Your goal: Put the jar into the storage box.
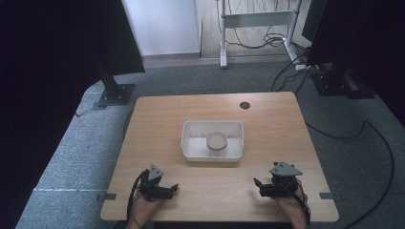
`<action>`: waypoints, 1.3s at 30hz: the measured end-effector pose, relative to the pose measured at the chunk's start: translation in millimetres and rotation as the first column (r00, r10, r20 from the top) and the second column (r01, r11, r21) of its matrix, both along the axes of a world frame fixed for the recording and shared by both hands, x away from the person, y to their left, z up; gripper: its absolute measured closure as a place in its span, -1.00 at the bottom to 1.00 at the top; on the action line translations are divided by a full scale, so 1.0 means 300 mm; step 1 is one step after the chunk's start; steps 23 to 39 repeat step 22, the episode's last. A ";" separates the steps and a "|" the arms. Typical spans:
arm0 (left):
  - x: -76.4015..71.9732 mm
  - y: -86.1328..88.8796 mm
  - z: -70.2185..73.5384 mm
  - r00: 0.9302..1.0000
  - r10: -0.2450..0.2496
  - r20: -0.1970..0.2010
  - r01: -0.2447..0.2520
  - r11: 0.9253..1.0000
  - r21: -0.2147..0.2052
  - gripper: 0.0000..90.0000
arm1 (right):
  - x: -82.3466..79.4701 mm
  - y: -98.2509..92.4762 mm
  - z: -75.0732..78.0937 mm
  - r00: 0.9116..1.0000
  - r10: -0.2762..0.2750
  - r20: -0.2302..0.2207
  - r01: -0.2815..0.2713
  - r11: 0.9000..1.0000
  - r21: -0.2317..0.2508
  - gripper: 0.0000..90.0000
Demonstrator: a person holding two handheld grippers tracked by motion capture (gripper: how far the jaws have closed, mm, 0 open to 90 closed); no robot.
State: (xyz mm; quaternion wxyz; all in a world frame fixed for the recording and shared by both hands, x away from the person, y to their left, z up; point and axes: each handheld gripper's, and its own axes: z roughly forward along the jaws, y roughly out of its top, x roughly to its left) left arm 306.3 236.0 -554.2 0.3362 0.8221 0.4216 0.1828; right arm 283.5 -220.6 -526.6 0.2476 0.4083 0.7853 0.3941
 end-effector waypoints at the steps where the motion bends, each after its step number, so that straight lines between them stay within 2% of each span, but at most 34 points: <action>1: 0.000 0.000 0.000 1.000 0.000 0.000 0.000 1.000 0.000 -0.97 | -0.005 -0.009 -0.008 1.000 -0.009 -0.009 0.009 1.000 0.003 -0.94; 11: 0.000 0.000 0.000 1.000 0.000 0.000 0.000 1.000 0.000 -0.97 | -0.023 -0.047 -0.055 0.997 -0.048 -0.054 0.047 0.998 -0.035 -0.94; 21: 0.000 0.000 0.000 1.000 0.000 0.000 0.000 1.000 0.000 -0.97 | -0.034 -0.058 -0.085 0.993 -0.059 -0.102 0.054 0.997 -0.051 -0.93; 39: 0.000 0.000 0.000 1.000 0.000 0.000 0.000 1.000 0.000 -0.97 | -0.034 -0.058 -0.085 0.993 -0.059 -0.102 0.054 0.997 -0.051 -0.93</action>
